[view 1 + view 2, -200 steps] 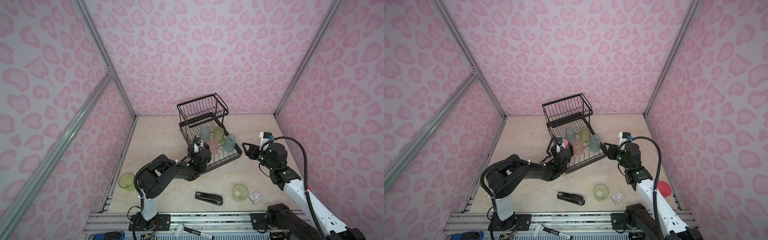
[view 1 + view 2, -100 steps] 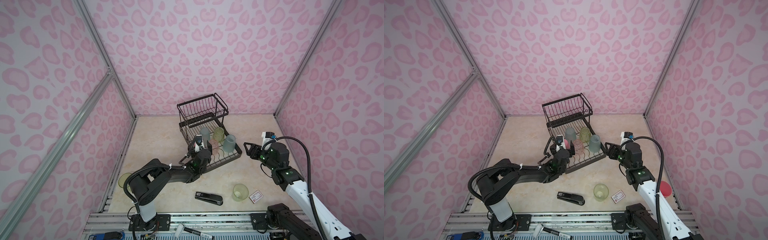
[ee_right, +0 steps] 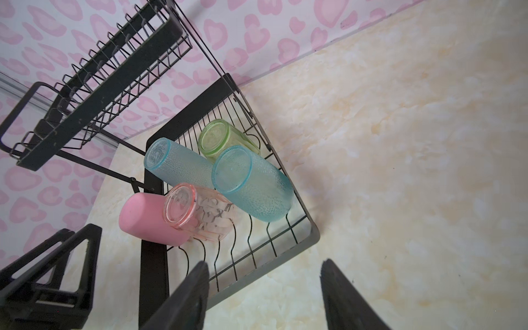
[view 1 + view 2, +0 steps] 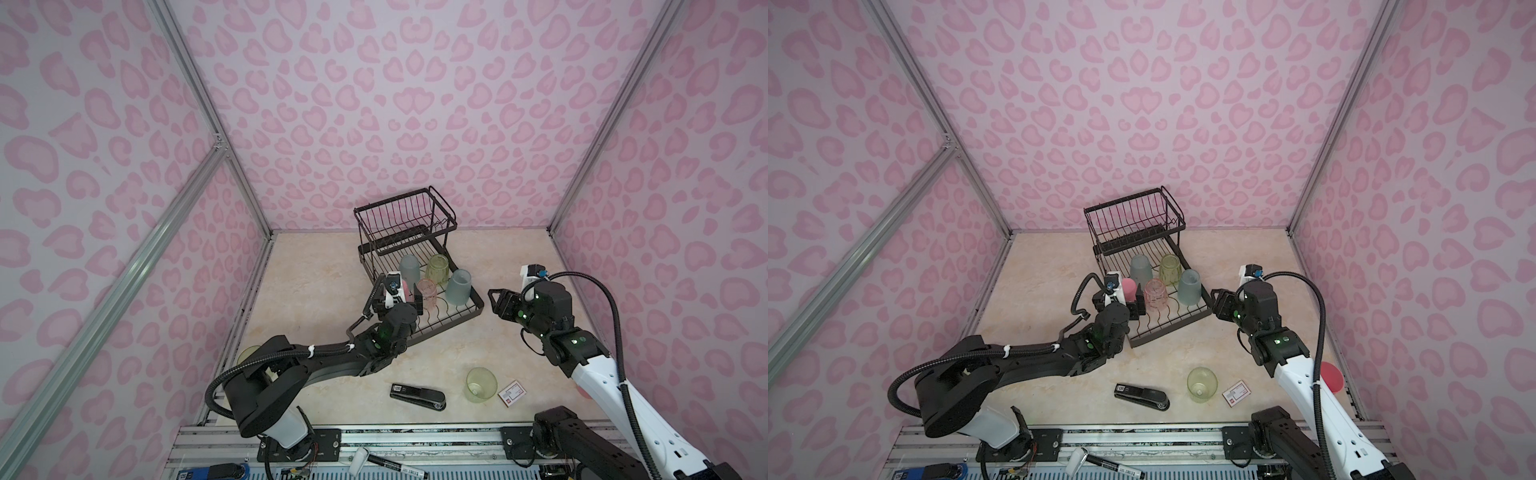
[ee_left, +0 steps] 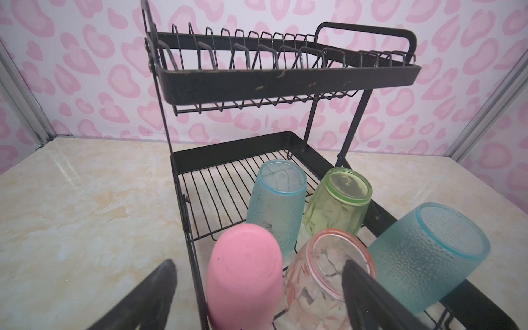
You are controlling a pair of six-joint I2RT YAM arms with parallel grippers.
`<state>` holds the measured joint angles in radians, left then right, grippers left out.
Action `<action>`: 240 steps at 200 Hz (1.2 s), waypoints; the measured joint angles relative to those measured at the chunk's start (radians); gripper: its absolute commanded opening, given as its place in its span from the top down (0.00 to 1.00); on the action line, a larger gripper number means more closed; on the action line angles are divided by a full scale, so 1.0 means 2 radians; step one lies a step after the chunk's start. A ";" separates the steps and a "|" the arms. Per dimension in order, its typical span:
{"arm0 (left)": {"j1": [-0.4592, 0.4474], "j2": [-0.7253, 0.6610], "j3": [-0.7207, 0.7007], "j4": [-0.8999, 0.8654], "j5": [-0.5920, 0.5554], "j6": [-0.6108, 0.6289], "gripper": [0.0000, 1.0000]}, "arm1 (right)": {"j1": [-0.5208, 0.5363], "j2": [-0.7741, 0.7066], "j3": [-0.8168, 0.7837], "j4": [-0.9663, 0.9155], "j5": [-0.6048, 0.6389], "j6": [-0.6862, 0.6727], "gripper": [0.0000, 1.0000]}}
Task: Load cups into a dish rack
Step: Place the cup upside down at the dish rack, then pick up the cup from the bottom-center of the table.
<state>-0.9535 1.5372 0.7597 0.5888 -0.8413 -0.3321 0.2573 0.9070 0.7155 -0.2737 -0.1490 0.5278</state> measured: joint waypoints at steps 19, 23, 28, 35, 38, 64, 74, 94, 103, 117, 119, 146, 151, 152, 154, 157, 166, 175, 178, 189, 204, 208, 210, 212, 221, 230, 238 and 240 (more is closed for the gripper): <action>-0.009 -0.026 0.001 -0.043 0.006 -0.017 0.10 | 0.000 0.006 0.007 -0.012 0.006 0.000 0.39; -0.010 -0.031 0.003 -0.054 0.008 -0.021 0.10 | 0.000 0.007 0.008 -0.014 0.008 0.000 0.39; -0.013 -0.036 0.007 -0.072 0.012 -0.028 0.11 | 0.000 0.008 0.010 -0.018 0.010 -0.001 0.40; -0.017 -0.043 0.016 -0.099 0.018 -0.039 0.11 | 0.000 0.010 0.013 -0.022 0.011 -0.001 0.40; -0.019 -0.045 0.019 -0.108 0.020 -0.044 0.11 | 0.000 0.011 0.014 -0.024 0.011 -0.001 0.40; -0.050 -0.061 0.052 -0.204 0.038 -0.086 0.13 | -0.002 0.019 0.021 -0.040 0.022 -0.004 0.43; -0.064 -0.061 0.069 -0.238 0.046 -0.100 0.13 | -0.007 0.021 0.023 -0.046 0.022 -0.004 0.46; -0.096 -0.060 0.111 -0.320 0.061 -0.129 0.15 | -0.021 0.023 0.023 -0.058 0.022 0.004 0.48; -0.111 -0.058 0.131 -0.352 0.070 -0.141 0.16 | -0.029 0.023 0.023 -0.065 0.022 0.007 0.48; -0.131 -0.050 0.155 -0.395 0.089 -0.158 0.17 | -0.043 0.023 0.023 -0.073 0.022 0.015 0.48; -0.133 -0.049 0.158 -0.402 0.093 -0.161 0.17 | -0.044 0.023 0.023 -0.074 0.022 0.016 0.48; -0.155 -0.032 0.191 -0.475 0.148 -0.189 0.19 | -0.063 0.022 0.021 -0.090 0.012 0.025 0.48; -0.159 -0.030 0.196 -0.485 0.157 -0.193 0.19 | -0.064 0.022 0.020 -0.093 0.010 0.025 0.48; -0.159 -0.029 0.198 -0.488 0.159 -0.194 0.19 | -0.064 0.022 0.020 -0.094 0.010 0.025 0.48; -0.160 -0.028 0.199 -0.492 0.162 -0.195 0.20 | -0.064 0.022 0.020 -0.095 0.009 0.025 0.48; -0.162 -0.026 0.204 -0.500 0.169 -0.199 0.20 | -0.065 0.022 0.019 -0.097 0.008 0.026 0.48; -0.167 -0.022 0.213 -0.514 0.185 -0.202 0.21 | -0.068 0.021 0.019 -0.099 0.006 0.026 0.48; -0.171 -0.014 0.224 -0.529 0.203 -0.206 0.22 | -0.072 0.019 0.017 -0.099 0.003 0.026 0.48; -0.172 -0.011 0.228 -0.535 0.210 -0.208 0.23 | -0.073 0.018 0.017 -0.100 0.003 0.026 0.48; -0.176 -0.001 0.242 -0.550 0.231 -0.210 0.25 | -0.078 0.014 0.014 -0.102 0.001 0.026 0.48; -0.182 0.017 0.263 -0.572 0.255 -0.213 0.27 | -0.084 0.006 0.010 -0.106 -0.001 0.026 0.48; -0.183 0.022 0.269 -0.578 0.262 -0.213 0.27 | -0.085 0.003 0.009 -0.108 -0.001 0.026 0.48; -0.184 0.024 0.272 -0.580 0.265 -0.213 0.28 | -0.085 0.002 0.009 -0.108 -0.001 0.026 0.48; -0.185 0.026 0.274 -0.582 0.267 -0.213 0.28 | -0.086 0.001 0.008 -0.109 -0.001 0.026 0.48; -0.189 0.037 0.287 -0.595 0.278 -0.213 0.29 | -0.089 -0.004 0.006 -0.111 -0.001 0.026 0.48; -0.192 0.045 0.297 -0.602 0.290 -0.213 0.30 | -0.093 -0.008 0.004 -0.113 -0.001 0.026 0.48; -0.195 0.052 0.306 -0.608 0.299 -0.213 0.31 | -0.097 -0.012 0.000 -0.113 -0.001 0.026 0.48; -0.196 0.054 0.307 -0.609 0.301 -0.213 0.31 | -0.098 -0.013 -0.001 -0.113 -0.001 0.026 0.48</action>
<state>-1.3445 1.6459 1.3746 -0.6289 -0.2386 -0.7578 0.0608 0.8814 0.7136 -0.4999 -0.1509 0.5789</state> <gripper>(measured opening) 0.703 0.520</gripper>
